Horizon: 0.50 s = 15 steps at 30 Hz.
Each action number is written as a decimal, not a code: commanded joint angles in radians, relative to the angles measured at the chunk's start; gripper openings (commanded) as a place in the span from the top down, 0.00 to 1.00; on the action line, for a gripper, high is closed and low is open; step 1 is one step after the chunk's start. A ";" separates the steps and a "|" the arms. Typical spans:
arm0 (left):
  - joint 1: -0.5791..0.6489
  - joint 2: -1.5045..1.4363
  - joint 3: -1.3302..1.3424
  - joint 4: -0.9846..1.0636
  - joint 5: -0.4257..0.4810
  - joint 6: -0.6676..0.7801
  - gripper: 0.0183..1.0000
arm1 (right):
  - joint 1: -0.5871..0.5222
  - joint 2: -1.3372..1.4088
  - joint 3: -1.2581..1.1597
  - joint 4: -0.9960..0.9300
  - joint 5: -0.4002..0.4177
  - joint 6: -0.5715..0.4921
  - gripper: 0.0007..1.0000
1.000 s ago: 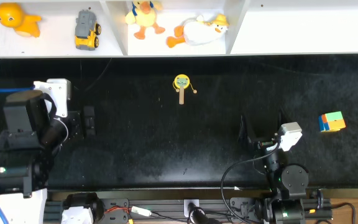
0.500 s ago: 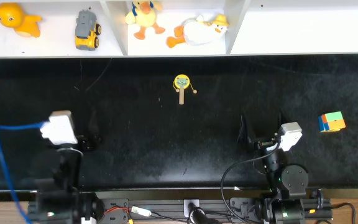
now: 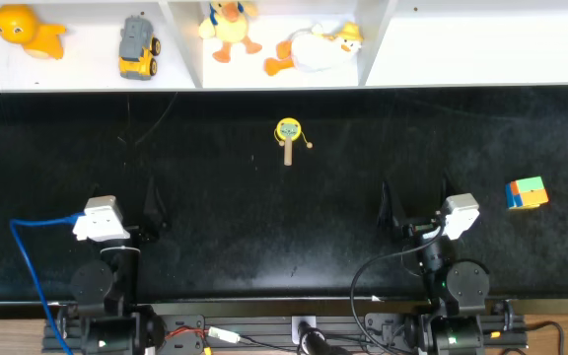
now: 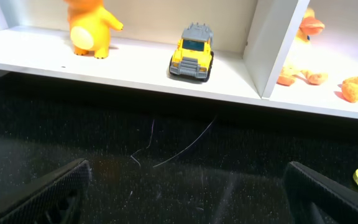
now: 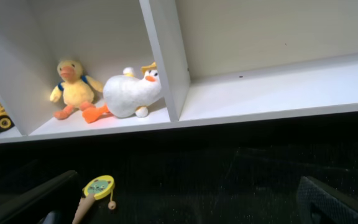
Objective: Store Toys
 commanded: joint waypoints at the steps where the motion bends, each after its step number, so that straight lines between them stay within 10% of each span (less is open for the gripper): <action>1: -0.006 -0.011 -0.011 0.011 -0.006 -0.010 0.00 | 0.005 -0.007 -0.013 0.003 0.006 0.004 0.01; 15: -0.006 -0.011 -0.011 0.011 -0.008 -0.010 0.00 | 0.005 -0.007 -0.013 0.004 0.006 0.004 0.01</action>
